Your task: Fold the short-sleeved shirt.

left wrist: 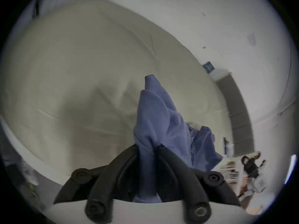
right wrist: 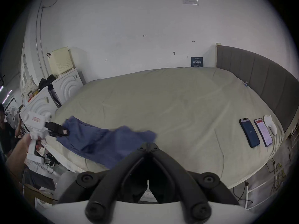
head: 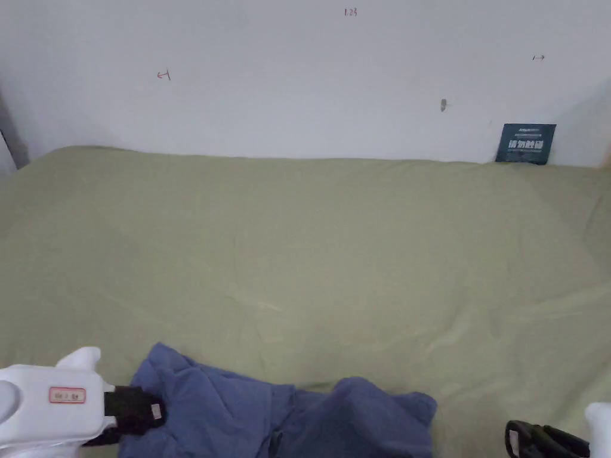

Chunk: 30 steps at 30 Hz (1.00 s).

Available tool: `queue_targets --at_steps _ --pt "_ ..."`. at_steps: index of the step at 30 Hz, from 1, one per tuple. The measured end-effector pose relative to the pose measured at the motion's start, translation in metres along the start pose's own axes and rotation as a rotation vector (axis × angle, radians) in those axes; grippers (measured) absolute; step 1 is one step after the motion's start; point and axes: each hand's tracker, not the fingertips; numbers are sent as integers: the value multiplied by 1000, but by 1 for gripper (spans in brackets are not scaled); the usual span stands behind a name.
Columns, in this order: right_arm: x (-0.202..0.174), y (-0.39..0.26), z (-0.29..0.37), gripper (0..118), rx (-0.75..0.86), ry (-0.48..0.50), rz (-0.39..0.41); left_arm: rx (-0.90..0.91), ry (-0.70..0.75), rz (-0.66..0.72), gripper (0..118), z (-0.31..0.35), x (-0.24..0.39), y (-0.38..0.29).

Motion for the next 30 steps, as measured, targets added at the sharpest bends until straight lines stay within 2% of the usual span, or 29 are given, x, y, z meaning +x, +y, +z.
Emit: queue_targets --at_steps 4,6,9,17,22,25,26,27,28,29,30 --pt "-5 0 -8 1 -26 4 14 81 168 -120 10 41 9 7" --pt "-8 -1 -10 1 -38 5 25 93 194 -176 10 41 28 -1" --pt "-10 -2 -11 1 -50 11 33 96 94 -215 10 30 62 -13" --pt "-4 -4 -4 1 -53 5 23 -5 -239 -179 10 -21 129 -33" --pt "2 -6 1 1 -52 -10 4 -140 -308 -209 11 -60 155 -48" --pt "2 -7 4 1 -69 13 12 -206 -339 -146 16 -84 150 -56" --pt "2 -8 4 1 -73 17 23 -175 -354 -115 22 -86 145 -58" --pt "1 -9 4 1 -76 17 28 -157 -387 -91 35 -88 143 -60" --pt "1 -10 4 1 -77 17 32 -120 -413 -76 67 -85 141 -60" --pt "0 -11 4 1 -82 20 34 -75 -456 -54 94 -81 139 -59" --pt "0 -12 3 1 -89 25 35 -42 -489 -66 110 -77 138 -58"
